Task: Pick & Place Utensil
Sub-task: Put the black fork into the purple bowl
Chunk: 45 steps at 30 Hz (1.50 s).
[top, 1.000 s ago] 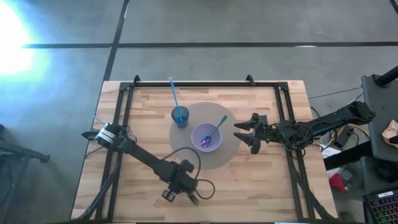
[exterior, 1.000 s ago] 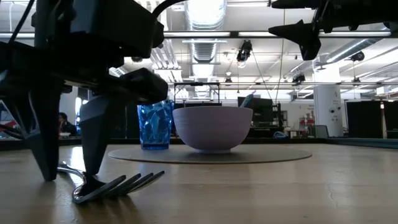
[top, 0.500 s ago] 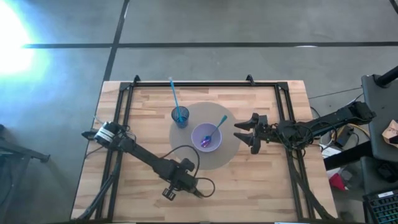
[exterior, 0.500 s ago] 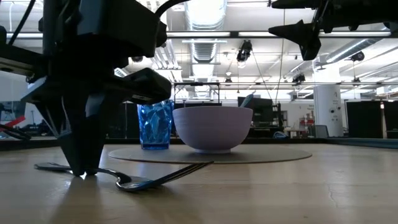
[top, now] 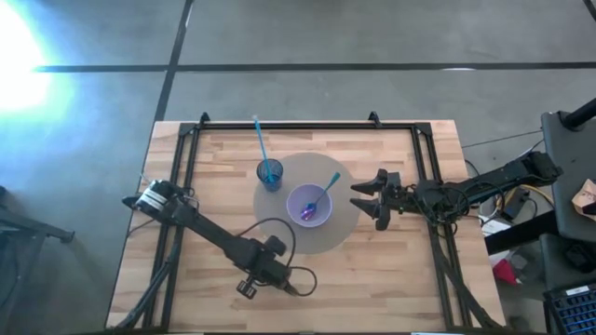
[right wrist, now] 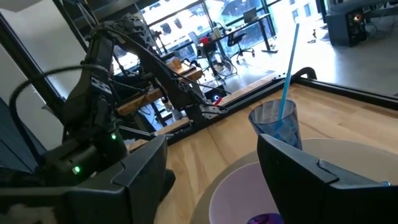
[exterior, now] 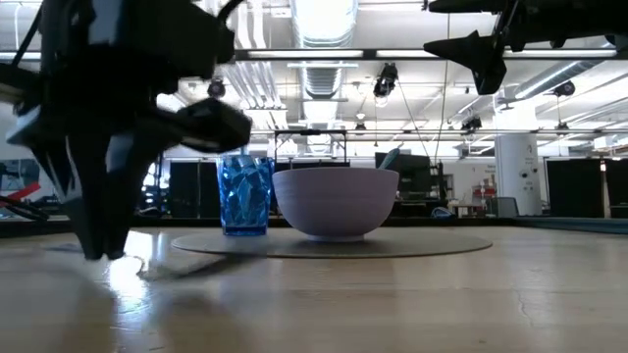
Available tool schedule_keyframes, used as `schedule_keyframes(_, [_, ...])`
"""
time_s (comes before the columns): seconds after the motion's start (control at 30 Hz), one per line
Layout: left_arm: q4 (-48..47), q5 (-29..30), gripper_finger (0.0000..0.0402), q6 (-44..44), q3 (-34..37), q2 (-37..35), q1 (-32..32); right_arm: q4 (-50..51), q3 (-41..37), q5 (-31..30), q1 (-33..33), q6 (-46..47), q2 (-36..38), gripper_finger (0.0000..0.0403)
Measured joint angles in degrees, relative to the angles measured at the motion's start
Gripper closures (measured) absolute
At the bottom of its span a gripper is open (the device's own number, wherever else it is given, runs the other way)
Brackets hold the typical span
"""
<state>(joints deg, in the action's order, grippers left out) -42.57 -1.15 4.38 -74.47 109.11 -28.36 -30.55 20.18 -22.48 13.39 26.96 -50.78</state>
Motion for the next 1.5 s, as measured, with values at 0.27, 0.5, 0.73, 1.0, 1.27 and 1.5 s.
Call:
schedule_keyframes(0.27, [-1.00, 3.45, 0.0401, -0.36, -0.19, -0.65, -0.50, 0.08, 0.11, 2.32, 0.00, -0.39, 0.02, 0.0158])
schedule_keyframes(0.5, [-2.63, 10.06, 0.0401, -0.52, -0.61, -2.42, -1.90, 0.22, 3.17, 10.49, 0.01, -0.56, 0.02, 0.0158])
schedule_keyframes(0.73, [-3.34, 20.95, 0.0401, 0.09, -0.99, -4.90, -4.23, 0.88, 6.05, 12.41, 0.11, -0.60, 0.04, 0.0158])
schedule_keyframes(1.0, [-3.36, 32.80, 0.0401, 3.13, -0.99, -5.17, -5.66, 4.80, 8.09, 11.92, 0.76, 1.03, -1.38, 0.0158])
schedule_keyframes(1.27, [-1.22, 41.41, 0.0401, 7.59, -1.00, -5.19, -5.66, 5.53, 13.91, 11.89, 1.03, 0.32, -9.55, 0.0158])
schedule_keyframes(1.5, [-0.57, 52.27, 0.0401, 12.57, -1.02, -5.21, -5.66, 21.68, 24.30, 11.93, 1.01, 0.37, -15.15, 0.0158])
